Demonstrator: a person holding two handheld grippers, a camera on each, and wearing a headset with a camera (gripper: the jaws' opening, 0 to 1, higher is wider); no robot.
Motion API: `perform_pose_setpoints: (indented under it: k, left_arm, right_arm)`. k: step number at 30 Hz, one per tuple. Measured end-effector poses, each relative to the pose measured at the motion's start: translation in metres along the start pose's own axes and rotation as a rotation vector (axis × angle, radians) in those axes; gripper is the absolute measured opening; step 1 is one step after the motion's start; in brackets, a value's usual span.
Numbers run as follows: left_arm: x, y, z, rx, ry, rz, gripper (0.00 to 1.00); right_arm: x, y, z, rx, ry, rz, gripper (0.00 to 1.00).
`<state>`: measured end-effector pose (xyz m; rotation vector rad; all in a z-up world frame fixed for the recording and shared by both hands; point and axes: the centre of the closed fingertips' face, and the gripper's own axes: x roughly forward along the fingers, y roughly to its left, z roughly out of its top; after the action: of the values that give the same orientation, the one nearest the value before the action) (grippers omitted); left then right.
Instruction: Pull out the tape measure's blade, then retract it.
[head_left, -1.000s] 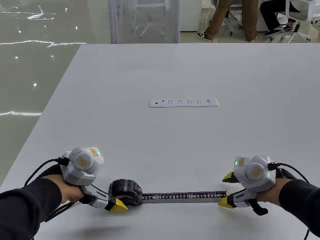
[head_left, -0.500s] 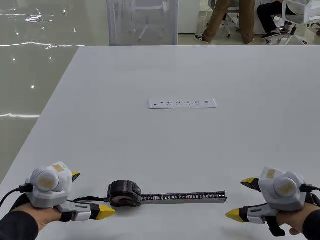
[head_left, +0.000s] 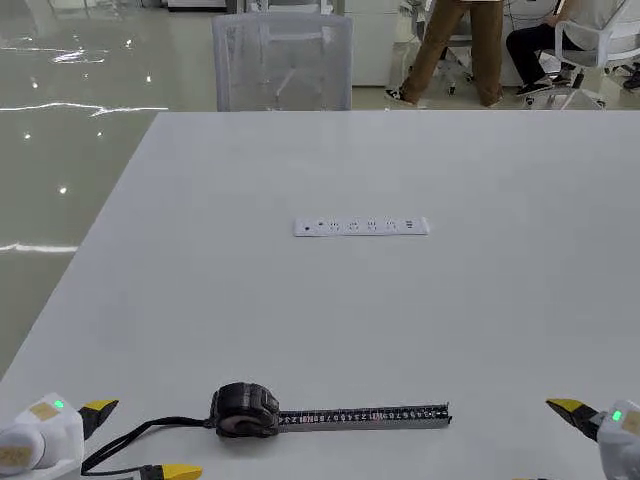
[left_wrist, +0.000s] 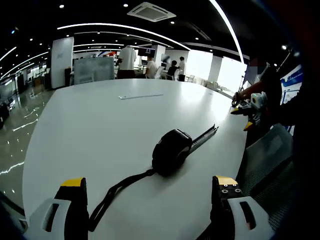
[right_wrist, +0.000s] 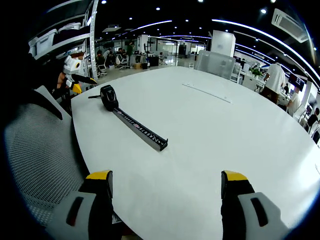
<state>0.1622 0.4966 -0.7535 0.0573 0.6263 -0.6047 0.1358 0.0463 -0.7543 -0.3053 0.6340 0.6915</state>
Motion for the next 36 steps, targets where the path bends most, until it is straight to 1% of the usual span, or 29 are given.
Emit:
perform_pose_setpoints:
  k: [1,2,3,5,9,11,15,18,19,20,22,25,27,29,31,32,33,36]
  left_arm:
    - [-0.004,0.002,0.000,0.015,0.001,0.015,1.00]
    - [-0.007,0.002,0.001,0.015,-0.006,0.016,1.00]
    - [-0.010,0.002,0.003,0.000,-0.017,0.009,1.00]
    - [-0.014,0.003,0.003,-0.004,-0.025,0.006,1.00]
    - [-0.019,-0.005,-0.003,-0.002,-0.016,-0.016,1.00]
    - [-0.021,-0.007,-0.003,0.003,-0.018,-0.015,1.00]
    - [-0.023,-0.009,0.001,0.009,-0.031,-0.006,1.00]
    - [-0.022,-0.014,0.004,0.012,-0.033,-0.007,1.00]
    - [-0.022,-0.012,0.004,0.016,-0.031,-0.010,1.00]
    - [-0.022,-0.013,0.004,0.019,-0.029,-0.014,1.00]
    - [-0.021,-0.012,0.003,0.025,-0.030,-0.017,1.00]
    - [-0.019,-0.010,0.002,0.016,-0.033,-0.015,1.00]
    - [-0.018,-0.011,0.003,0.011,-0.042,-0.019,1.00]
    - [-0.017,-0.013,0.001,0.023,-0.046,-0.022,1.00]
    - [-0.016,-0.014,-0.001,0.016,-0.039,-0.028,1.00]
    - [-0.016,-0.014,-0.002,0.022,-0.037,-0.027,1.00]
    - [-0.016,-0.013,-0.002,0.032,-0.043,-0.025,1.00]
    - [-0.018,-0.013,-0.001,0.013,-0.051,-0.031,1.00]
  right_arm:
    - [-0.005,-0.001,-0.004,0.009,0.004,-0.009,0.87]
    - [-0.009,-0.002,-0.005,0.014,0.005,-0.014,0.88]
    - [-0.014,-0.002,-0.007,0.013,0.004,-0.017,0.89]
    - [-0.019,-0.003,-0.009,0.010,0.003,-0.026,0.91]
    - [-0.026,0.000,-0.014,0.008,0.006,-0.028,0.95]
    - [-0.027,0.001,-0.016,-0.002,0.009,-0.033,0.97]
    - [-0.027,0.003,-0.018,0.006,0.006,-0.033,0.99]
    - [-0.028,0.004,-0.017,0.012,0.000,-0.026,1.00]
    - [-0.028,0.003,-0.016,0.011,-0.001,-0.028,1.00]
    - [-0.028,0.002,-0.016,0.012,-0.003,-0.030,1.00]
    - [-0.029,-0.001,-0.013,0.019,-0.010,-0.032,1.00]
    - [-0.030,-0.002,-0.012,0.013,-0.013,-0.028,1.00]
    - [-0.030,-0.003,-0.013,0.009,-0.010,-0.025,1.00]
    - [-0.030,-0.005,-0.012,0.000,-0.016,-0.031,1.00]
    - [-0.030,-0.004,-0.012,0.001,-0.014,-0.020,1.00]
    - [-0.031,-0.004,-0.013,-0.006,-0.009,-0.016,1.00]
    - [-0.032,-0.002,-0.014,-0.008,-0.007,-0.007,1.00]
    - [-0.034,-0.001,-0.014,-0.017,-0.003,0.006,1.00]
